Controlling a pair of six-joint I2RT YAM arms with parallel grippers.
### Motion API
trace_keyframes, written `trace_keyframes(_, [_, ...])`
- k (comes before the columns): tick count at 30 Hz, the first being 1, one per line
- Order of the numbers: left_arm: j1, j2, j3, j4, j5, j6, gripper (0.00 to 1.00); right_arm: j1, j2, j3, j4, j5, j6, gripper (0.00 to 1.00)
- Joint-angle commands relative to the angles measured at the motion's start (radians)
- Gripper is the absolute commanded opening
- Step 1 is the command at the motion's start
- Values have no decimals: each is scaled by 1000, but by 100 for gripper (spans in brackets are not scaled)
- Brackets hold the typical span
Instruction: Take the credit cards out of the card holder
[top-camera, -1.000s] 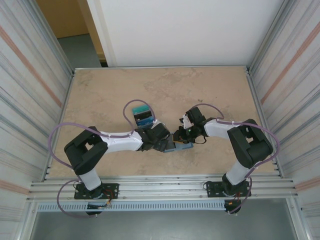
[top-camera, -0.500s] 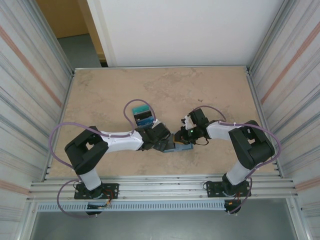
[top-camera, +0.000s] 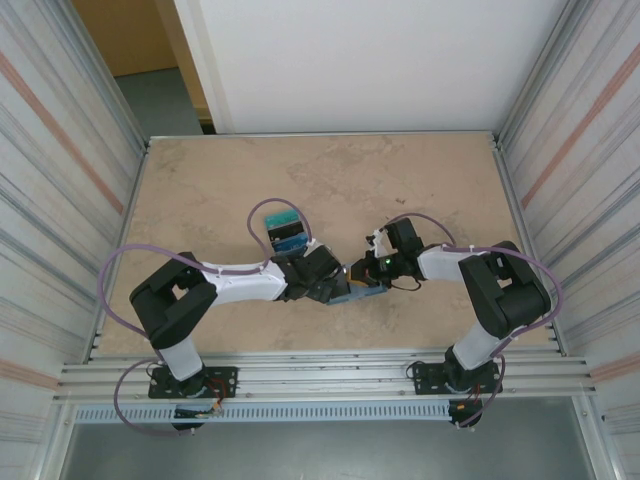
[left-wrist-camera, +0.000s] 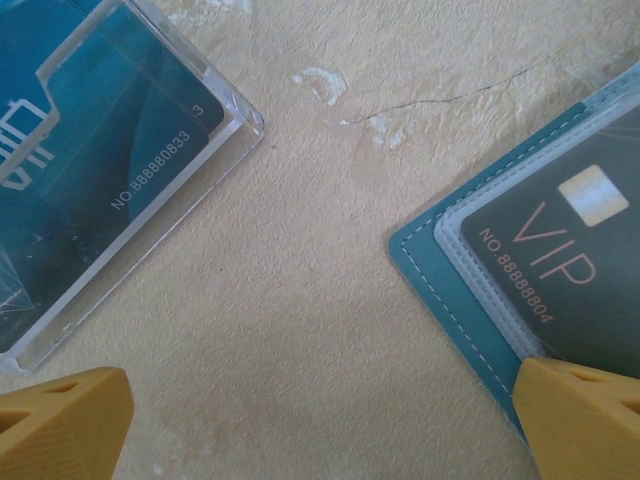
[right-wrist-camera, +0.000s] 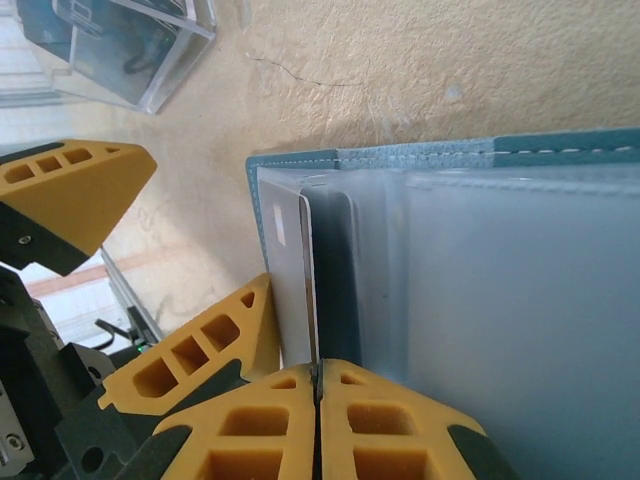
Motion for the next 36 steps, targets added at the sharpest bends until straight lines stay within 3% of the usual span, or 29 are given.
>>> trace_keyframes(1, [6,30,10,-41,10,-9,99,-12,-34,-12,21,-33,14,8])
trace_keyframes(19, [16,28,-1,-28,29,-10,99,-75,-35,-30,-8,-34,-27,10])
trace_keyframes(36, [59,0,-5,9,48,13,99,-90,-7,1,-103,-100,-128,1])
